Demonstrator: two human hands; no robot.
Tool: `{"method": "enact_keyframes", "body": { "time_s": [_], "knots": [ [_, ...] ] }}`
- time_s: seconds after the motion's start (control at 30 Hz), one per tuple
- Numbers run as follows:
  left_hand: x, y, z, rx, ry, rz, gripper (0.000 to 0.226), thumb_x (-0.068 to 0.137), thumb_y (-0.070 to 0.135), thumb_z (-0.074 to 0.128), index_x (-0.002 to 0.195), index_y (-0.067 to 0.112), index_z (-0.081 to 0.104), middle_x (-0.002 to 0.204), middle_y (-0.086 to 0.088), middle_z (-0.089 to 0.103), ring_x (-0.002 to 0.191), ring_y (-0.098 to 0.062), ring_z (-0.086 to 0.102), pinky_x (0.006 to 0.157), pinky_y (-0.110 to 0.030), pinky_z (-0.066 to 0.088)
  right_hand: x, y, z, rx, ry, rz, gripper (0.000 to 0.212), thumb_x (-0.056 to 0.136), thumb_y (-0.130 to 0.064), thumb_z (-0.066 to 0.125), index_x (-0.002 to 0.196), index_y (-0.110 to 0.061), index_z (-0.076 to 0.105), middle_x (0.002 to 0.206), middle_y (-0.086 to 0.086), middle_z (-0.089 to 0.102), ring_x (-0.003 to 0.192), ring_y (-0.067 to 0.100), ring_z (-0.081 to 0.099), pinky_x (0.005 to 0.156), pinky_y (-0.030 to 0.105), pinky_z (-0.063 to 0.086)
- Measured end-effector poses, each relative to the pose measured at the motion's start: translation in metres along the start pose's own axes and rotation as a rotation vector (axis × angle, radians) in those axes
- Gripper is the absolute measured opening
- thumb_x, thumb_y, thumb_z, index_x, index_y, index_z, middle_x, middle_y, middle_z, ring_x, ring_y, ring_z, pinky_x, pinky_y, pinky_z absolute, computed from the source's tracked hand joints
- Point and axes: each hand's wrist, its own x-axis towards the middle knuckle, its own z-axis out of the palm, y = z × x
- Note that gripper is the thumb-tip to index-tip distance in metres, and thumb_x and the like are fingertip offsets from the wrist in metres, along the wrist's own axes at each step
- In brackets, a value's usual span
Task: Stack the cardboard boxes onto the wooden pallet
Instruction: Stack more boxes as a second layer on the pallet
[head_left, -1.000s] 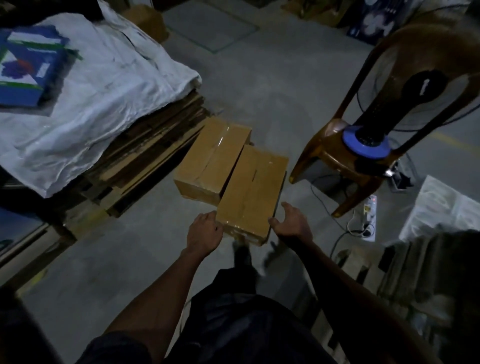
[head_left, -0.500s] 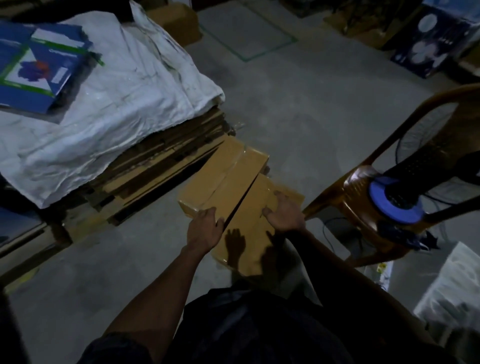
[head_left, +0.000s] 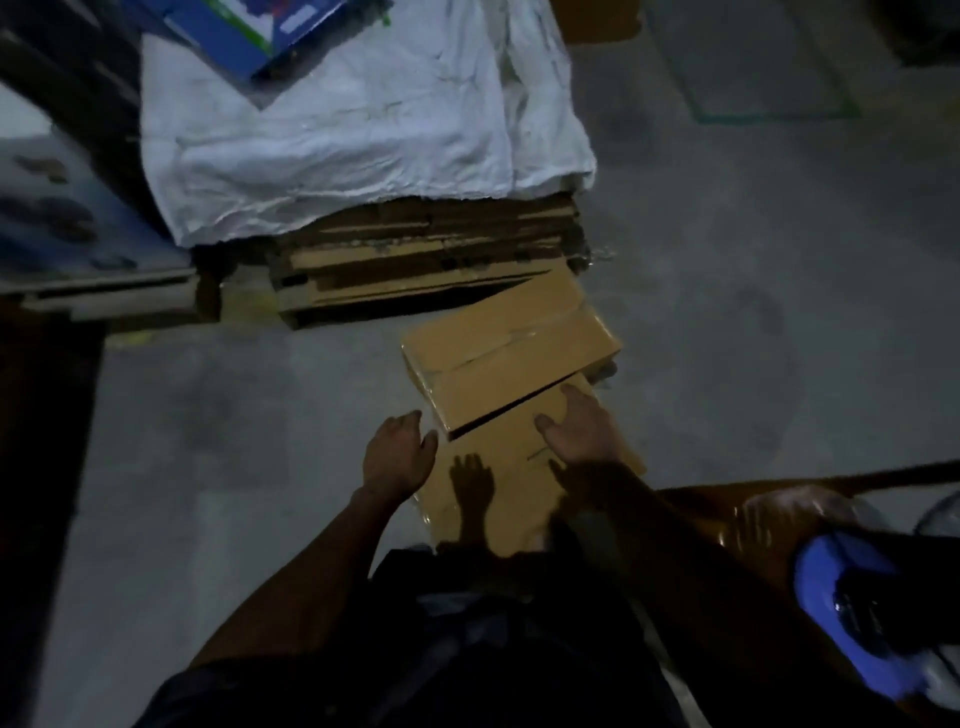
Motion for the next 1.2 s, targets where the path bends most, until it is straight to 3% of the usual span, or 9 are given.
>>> {"method": "enact_keyframes", "body": {
  "time_s": [0.23, 0.43, 0.63, 0.73, 0.87, 0.97, 1.1, 1.2],
  "knots": [
    [-0.026, 0.05, 0.066, -0.42, 0.12, -0.488, 0.059, 0.102, 0.039, 0.047, 0.148, 0.002, 0.038, 0.149, -0.019, 0.044, 0.135, -0.034, 0.043, 0.109, -0.037, 0.034, 0.057, 0.085, -0.035, -0.11, -0.174, -0.004, 0.081, 0.09, -0.052, 0.062, 0.156, -0.022, 0.026, 0.151, 0.013, 0.042, 0.134, 0.037, 0.043, 0.109, 0.05, 0.041],
    [-0.016, 0.047, 0.119, -0.676, 0.208, -0.785, 0.064, 0.1, 0.041, 0.052, 0.151, 0.005, 0.034, 0.156, -0.016, 0.035, 0.141, -0.034, 0.035, 0.113, -0.041, 0.029, 0.115, 0.128, -0.034, -0.079, -0.19, -0.019, 0.097, 0.08, -0.058, 0.072, 0.156, -0.023, 0.022, 0.148, 0.012, 0.043, 0.134, 0.037, 0.043, 0.11, 0.051, 0.04],
    [0.038, 0.001, 0.208, -0.819, 0.278, -0.872, 0.072, 0.096, 0.041, 0.059, 0.153, 0.007, 0.029, 0.157, -0.017, 0.032, 0.14, -0.036, 0.036, 0.112, -0.047, 0.031, 0.202, 0.211, 0.04, -0.01, -0.162, -0.017, 0.106, 0.057, -0.081, 0.055, 0.146, -0.03, 0.032, 0.128, 0.003, 0.055, 0.114, 0.026, 0.057, 0.09, 0.046, 0.054],
    [0.073, -0.033, 0.268, -0.827, 0.303, -0.867, 0.075, 0.095, 0.041, 0.061, 0.152, 0.006, 0.027, 0.156, -0.019, 0.032, 0.139, -0.037, 0.036, 0.112, -0.047, 0.031, 0.232, 0.234, 0.071, -0.011, -0.098, -0.028, 0.097, 0.06, -0.079, 0.062, 0.141, -0.035, 0.034, 0.125, 0.001, 0.055, 0.116, 0.027, 0.057, 0.093, 0.05, 0.053],
    [0.105, -0.072, 0.33, -0.797, 0.365, -0.879, 0.077, 0.093, 0.038, 0.064, 0.151, 0.004, 0.028, 0.154, -0.019, 0.035, 0.137, -0.037, 0.039, 0.109, -0.045, 0.034, 0.268, 0.263, 0.112, -0.017, -0.03, 0.002, 0.093, 0.076, -0.058, 0.075, 0.151, -0.028, 0.028, 0.142, 0.011, 0.043, 0.13, 0.038, 0.045, 0.103, 0.053, 0.042],
    [0.126, -0.094, 0.362, -0.782, 0.422, -0.92, 0.08, 0.089, 0.04, 0.07, 0.149, 0.005, 0.031, 0.148, -0.02, 0.043, 0.13, -0.041, 0.046, 0.105, -0.047, 0.041, 0.299, 0.286, 0.141, -0.075, 0.046, -0.02, 0.101, 0.058, -0.078, 0.059, 0.141, -0.026, 0.036, 0.128, 0.011, 0.057, 0.115, 0.037, 0.059, 0.093, 0.056, 0.053],
    [0.146, -0.113, 0.388, -0.701, 0.465, -0.963, 0.066, 0.082, 0.051, 0.072, 0.12, 0.0, 0.053, 0.11, -0.017, 0.06, 0.1, -0.038, 0.061, 0.092, -0.05, 0.051, 0.335, 0.308, 0.161, -0.105, 0.024, -0.016, 0.104, 0.056, -0.079, 0.064, 0.141, -0.03, 0.03, 0.126, 0.008, 0.056, 0.113, 0.035, 0.059, 0.091, 0.057, 0.053],
    [0.153, -0.134, 0.405, -0.518, 0.461, -0.975, 0.081, 0.062, 0.073, 0.063, 0.102, 0.003, 0.056, 0.104, -0.021, 0.06, 0.087, -0.042, 0.064, 0.08, -0.054, 0.056, 0.348, 0.311, 0.169, -0.106, 0.007, 0.005, 0.104, 0.067, -0.062, 0.081, 0.146, -0.027, 0.023, 0.135, 0.011, 0.051, 0.119, 0.038, 0.055, 0.097, 0.056, 0.049]
  ]
}}
